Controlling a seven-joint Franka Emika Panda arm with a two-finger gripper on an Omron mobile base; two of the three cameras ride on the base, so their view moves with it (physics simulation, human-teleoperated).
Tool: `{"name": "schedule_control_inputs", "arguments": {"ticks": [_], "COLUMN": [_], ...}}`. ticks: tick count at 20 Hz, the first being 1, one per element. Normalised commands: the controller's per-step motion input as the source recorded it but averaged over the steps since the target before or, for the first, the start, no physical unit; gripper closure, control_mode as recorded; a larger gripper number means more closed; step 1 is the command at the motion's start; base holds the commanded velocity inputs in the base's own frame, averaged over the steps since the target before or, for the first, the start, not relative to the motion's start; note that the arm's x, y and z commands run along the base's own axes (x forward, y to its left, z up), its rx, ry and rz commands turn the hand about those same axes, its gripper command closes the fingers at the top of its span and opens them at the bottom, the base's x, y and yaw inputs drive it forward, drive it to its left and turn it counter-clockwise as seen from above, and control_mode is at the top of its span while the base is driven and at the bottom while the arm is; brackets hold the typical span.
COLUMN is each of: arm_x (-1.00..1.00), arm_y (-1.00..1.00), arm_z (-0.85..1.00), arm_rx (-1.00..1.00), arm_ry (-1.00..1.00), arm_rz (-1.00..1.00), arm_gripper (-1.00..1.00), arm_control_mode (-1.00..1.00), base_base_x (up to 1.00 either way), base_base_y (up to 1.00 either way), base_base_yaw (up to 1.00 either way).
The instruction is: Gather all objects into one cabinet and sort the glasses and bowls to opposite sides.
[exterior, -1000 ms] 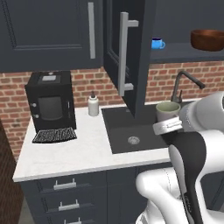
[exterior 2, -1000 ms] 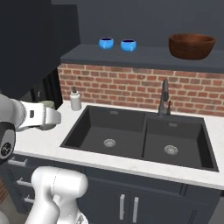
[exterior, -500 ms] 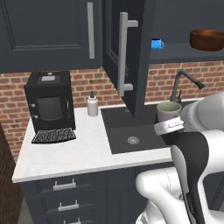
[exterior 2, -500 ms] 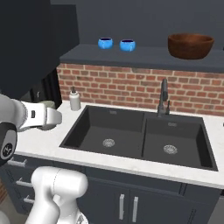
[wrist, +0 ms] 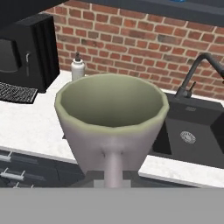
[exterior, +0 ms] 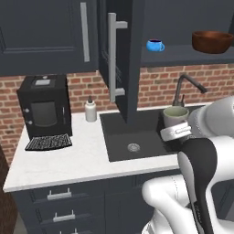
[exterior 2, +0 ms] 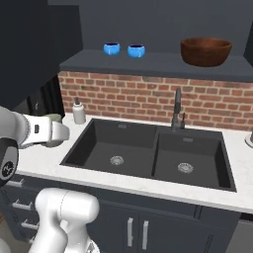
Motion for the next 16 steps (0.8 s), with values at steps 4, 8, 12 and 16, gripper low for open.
{"name": "schedule_control_inputs", "arguments": {"ticks": [4, 8, 12, 16], "arm_x": [0.00, 0.00, 0.00, 0.00], "arm_y": [0.00, 0.00, 0.00, 0.00], "arm_z": [0.00, 0.00, 0.00, 0.00], "arm_rx": [0.00, 0.00, 0.00, 0.00], "arm_ry": [0.00, 0.00, 0.00, 0.00], "arm_rz": [0.00, 0.00, 0.00, 0.00], "arm_gripper": [1.00, 1.00, 1.00, 1.00], "arm_control_mode": [1.00, 1.00, 1.00, 1.00], "base_base_x": [0.00, 0.04, 0.51, 0.65], "base_base_y": [-0.56, -0.38, 0.00, 0.00], "base_base_yaw": [0.00, 0.00, 0.00, 0.00]}}
